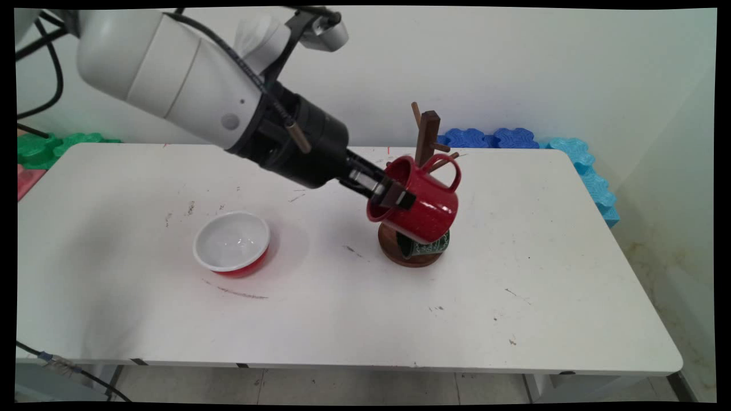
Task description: Place the picked object on the table
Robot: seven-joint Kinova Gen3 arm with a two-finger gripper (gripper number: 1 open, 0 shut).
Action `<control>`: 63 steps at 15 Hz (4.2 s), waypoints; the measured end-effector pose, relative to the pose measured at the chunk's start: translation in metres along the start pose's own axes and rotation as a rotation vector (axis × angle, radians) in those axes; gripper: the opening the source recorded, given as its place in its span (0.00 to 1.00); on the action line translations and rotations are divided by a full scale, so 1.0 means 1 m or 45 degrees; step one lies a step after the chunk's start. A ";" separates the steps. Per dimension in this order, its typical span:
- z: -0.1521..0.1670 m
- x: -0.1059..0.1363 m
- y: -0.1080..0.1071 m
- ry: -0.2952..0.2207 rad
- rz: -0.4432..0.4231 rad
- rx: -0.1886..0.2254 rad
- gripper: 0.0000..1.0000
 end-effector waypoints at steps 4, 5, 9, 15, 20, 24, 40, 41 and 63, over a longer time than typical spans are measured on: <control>-0.008 -0.007 -0.002 -0.034 0.068 0.017 0.00; -0.009 -0.009 -0.003 -0.041 0.083 0.021 0.00; -0.016 -0.016 -0.007 -0.082 0.154 0.045 0.00; -0.024 -0.024 -0.020 -0.146 0.269 0.100 0.00; -0.027 -0.029 -0.035 -0.204 0.368 0.168 0.00; -0.026 -0.032 -0.048 -0.245 0.430 0.222 0.00; -0.002 -0.037 -0.100 -0.373 0.620 0.419 0.00; 0.001 -0.037 -0.104 -0.380 0.628 0.429 0.00; 0.059 -0.052 -0.159 -0.480 0.707 0.542 0.00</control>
